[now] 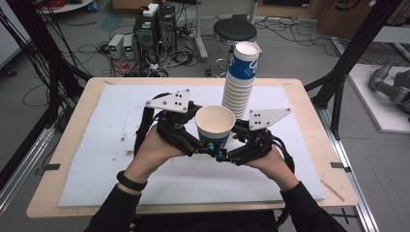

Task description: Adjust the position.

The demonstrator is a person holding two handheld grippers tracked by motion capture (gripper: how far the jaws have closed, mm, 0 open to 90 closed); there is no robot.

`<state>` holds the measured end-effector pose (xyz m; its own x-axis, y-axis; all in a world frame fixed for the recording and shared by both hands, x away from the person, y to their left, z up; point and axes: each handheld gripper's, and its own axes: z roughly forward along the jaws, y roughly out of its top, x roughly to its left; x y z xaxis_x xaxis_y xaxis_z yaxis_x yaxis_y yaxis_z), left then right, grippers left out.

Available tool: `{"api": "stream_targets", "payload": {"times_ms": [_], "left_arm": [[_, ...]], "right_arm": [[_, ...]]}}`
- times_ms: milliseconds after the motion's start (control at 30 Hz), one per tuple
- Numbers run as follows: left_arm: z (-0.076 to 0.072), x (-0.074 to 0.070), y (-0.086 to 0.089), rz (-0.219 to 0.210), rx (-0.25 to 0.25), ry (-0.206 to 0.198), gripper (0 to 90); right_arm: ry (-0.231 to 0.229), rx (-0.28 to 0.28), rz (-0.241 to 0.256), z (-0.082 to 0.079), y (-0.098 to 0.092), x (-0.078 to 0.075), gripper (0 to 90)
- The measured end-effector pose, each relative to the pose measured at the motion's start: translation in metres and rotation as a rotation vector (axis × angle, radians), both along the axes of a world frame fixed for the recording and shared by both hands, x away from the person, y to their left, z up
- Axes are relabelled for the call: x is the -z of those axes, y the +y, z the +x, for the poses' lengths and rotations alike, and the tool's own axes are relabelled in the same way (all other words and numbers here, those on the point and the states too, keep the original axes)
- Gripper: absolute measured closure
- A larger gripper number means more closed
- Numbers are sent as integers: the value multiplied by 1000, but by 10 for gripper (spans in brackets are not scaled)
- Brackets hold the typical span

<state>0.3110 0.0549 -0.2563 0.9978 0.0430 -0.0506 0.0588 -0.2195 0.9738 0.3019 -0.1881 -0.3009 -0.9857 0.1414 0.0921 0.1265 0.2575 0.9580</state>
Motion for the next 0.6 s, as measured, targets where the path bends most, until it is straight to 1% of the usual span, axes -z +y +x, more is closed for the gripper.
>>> {"api": "stream_targets", "payload": {"times_ms": [33, 100, 233, 300, 433, 467, 500, 533, 567, 600], "left_arm": [[0, 0, 0, 0, -3, 2, 183], [0, 0, 0, -4, -4, 6, 203], [1, 0, 1, 2, -5, -2, 216], [1, 1, 1, -3, -7, 8, 223], [1, 1, 1, -14, -6, 12, 235], [1, 1, 1, -13, -9, 14, 237], [2, 1, 1, -10, -6, 14, 238], [2, 2, 1, -7, -8, 12, 239], [2, 2, 1, -10, -11, 18, 239], [2, 2, 0, -6, -6, 13, 239]], "right_arm": [[-3, -7, -1, 0, 0, 0, 299], [-7, -3, 0, 0, 1, 0, 299], [-2, -4, -4, 0, 1, 0, 299], [-4, -2, -4, 0, 1, 0, 300], [-4, 0, -1, 0, 1, 0, 296], [-3, 3, 2, 0, 1, 0, 290], [-1, 0, 4, 0, 1, 0, 264], [-1, 14, 11, 0, 1, 0, 219], [11, 19, 17, -1, 1, -1, 200], [15, 23, 24, -1, 0, -2, 200]]}}
